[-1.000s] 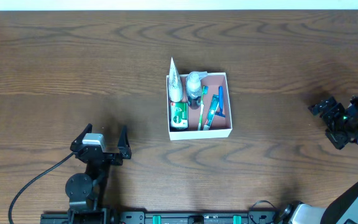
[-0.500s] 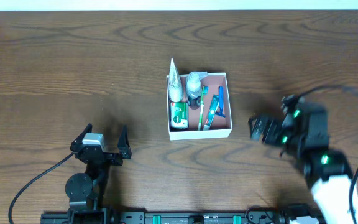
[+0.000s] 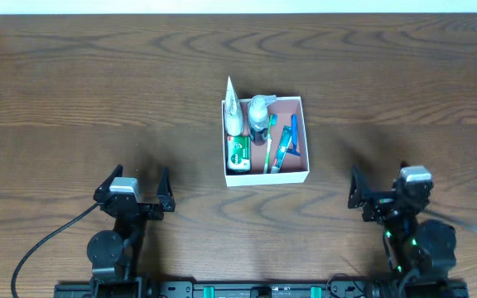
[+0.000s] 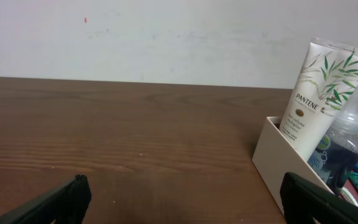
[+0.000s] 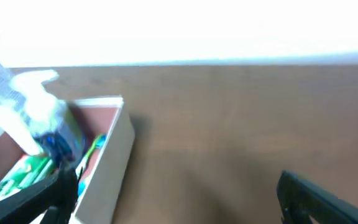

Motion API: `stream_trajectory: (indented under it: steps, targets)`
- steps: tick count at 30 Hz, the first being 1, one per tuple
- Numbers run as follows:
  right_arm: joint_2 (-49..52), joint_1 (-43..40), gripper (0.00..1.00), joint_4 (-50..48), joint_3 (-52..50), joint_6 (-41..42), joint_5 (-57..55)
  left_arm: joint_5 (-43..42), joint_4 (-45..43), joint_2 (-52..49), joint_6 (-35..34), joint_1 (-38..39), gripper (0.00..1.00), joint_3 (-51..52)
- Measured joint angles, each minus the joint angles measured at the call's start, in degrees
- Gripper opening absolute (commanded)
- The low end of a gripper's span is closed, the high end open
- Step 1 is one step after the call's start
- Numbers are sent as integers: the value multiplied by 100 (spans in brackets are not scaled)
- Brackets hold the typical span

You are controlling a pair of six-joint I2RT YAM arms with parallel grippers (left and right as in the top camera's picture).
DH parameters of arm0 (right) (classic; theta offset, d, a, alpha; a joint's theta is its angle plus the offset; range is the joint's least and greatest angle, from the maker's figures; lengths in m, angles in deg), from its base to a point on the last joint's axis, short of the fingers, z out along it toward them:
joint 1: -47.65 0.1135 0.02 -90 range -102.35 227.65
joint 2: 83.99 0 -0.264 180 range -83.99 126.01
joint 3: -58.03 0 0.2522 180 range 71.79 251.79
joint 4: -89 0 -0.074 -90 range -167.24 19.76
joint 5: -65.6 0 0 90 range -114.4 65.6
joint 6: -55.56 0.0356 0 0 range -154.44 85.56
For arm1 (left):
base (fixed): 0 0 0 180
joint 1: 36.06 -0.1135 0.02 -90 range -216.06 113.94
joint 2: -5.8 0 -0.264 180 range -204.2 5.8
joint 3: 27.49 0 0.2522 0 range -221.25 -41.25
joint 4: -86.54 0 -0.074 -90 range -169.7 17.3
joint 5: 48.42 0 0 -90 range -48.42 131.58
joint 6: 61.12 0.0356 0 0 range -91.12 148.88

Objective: Pack container

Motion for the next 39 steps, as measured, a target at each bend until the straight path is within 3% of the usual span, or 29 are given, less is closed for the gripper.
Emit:
stream_trajectory:
  steps: [5,13,21,26,39]
  targets:
    - [-367,-2,99,-1016,-415,-1152,243,-2,0,0,0,0,98,0]
    - [-780,-81,99,-2111,-1333,-1718,328,0,0,0,0,0,98,0]
    - [-903,-297,99,-1980,-1445,-1823,337,0,0,0,0,0,98,0]
    - [-914,-367,99,-1224,-1447,-1829,323,0,0,0,0,0,98,-2]
    - [-916,-369,99,-1209,-1447,-1829,175,0,0,0,0,0,98,-2]
